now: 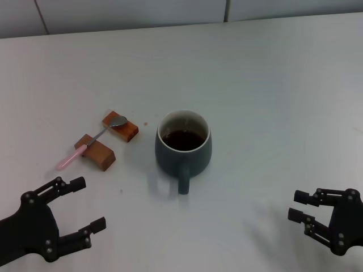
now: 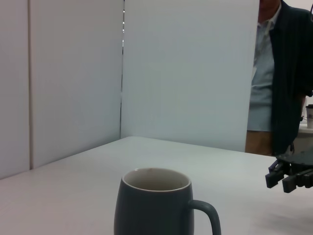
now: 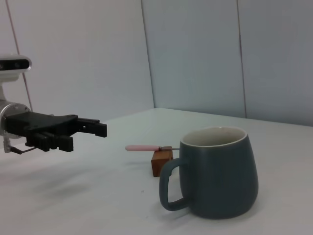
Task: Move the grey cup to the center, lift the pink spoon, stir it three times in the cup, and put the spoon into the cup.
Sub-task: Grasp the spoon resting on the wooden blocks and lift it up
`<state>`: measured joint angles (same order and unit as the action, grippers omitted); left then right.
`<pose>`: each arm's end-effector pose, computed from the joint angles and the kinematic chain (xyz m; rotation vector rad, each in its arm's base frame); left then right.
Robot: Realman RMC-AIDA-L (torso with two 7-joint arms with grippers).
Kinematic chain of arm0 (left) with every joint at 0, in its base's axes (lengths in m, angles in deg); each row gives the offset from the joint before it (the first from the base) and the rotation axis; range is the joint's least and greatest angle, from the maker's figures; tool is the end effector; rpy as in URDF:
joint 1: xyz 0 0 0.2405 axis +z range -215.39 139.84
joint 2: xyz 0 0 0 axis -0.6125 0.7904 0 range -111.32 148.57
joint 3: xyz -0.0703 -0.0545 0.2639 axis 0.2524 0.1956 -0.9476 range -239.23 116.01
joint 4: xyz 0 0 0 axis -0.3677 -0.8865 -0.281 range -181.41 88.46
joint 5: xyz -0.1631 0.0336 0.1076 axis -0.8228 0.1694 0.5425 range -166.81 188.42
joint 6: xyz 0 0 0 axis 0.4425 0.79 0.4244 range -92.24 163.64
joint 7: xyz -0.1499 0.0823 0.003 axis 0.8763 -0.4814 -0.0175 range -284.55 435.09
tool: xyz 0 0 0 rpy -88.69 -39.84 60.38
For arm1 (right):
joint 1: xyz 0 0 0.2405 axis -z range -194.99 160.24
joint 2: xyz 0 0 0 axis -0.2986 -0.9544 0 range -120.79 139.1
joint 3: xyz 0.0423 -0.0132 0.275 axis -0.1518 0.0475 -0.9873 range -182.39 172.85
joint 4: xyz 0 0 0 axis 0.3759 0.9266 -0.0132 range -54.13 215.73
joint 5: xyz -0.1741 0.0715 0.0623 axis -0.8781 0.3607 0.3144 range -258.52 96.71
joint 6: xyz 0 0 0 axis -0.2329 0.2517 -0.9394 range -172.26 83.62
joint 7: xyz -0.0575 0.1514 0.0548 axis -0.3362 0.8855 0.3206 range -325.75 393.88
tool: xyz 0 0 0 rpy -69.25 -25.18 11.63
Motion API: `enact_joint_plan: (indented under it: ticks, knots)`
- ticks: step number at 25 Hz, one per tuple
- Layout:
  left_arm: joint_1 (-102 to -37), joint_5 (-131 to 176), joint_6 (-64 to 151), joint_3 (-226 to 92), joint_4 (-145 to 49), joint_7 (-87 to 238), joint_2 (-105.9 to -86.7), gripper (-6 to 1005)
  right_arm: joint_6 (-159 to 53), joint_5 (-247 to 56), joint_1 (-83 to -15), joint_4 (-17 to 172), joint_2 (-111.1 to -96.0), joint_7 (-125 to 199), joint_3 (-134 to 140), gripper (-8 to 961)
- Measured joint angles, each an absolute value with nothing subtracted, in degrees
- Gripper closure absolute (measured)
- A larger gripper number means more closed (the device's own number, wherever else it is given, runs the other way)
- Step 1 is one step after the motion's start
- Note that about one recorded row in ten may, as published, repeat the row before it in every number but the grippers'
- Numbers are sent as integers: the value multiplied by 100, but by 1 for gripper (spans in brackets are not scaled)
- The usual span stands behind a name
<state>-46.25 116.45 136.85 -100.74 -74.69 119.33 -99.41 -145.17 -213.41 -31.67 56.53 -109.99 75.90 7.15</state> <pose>-0.3332 0.2008 -0.0327 -2.5648 -0.3592 -0.8549 0.3469 0.2059 -0.0440 -2.5735 0.4719 0.7692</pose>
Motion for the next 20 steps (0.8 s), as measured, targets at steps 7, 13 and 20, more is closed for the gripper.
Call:
enact_joint_plan:
  ticks: [7, 13, 20]
  knots:
    - [-4613, 11641, 13678, -10072, -7469, 11913, -9941, 155, -14559, -21332, -3157, 5665, -11006, 7396, 612, 403]
    - [-4609, 11642, 13670, -10072, -7468, 11906, -9941, 156, -14568, -21320, -3145, 5685, -11003, 7273, 571, 332]
    - [-4628, 11593, 13767, -9998, -7266, 11926, -9950, 156, -14575, -21317, -3145, 5698, -11002, 7262, 569, 273]
